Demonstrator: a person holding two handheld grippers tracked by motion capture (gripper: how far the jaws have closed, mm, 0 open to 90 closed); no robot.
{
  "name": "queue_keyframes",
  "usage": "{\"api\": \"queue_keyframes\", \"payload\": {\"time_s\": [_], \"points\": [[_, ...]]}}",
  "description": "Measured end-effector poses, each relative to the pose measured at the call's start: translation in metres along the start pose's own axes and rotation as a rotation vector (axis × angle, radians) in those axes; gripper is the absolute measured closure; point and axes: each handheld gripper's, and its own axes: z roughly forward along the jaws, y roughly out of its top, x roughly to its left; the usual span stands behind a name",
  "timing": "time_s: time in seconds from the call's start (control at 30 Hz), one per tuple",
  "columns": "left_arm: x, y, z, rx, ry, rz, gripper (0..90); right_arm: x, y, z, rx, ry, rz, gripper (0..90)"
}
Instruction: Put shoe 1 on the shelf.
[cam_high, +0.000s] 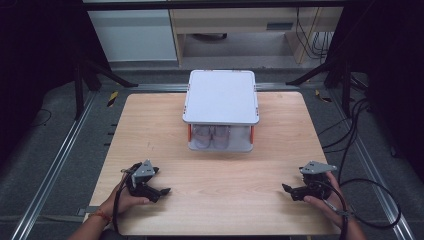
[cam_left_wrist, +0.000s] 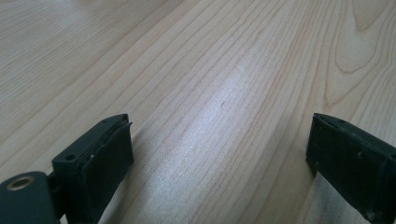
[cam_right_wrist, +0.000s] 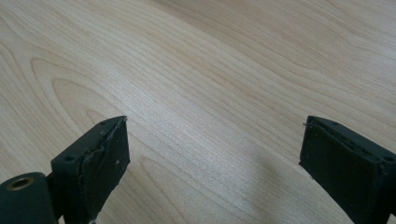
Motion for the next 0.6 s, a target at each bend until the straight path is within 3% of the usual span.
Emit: {"api": "queue_keyframes", "payload": {"time_s": [0.6], "points": [[0.0002,0.0003,0.0003,0.0,-0.003,0.002,6.1,0.0016,-0.0053,-0.0005,0.012,-0.005,0.012,9.8]]}}
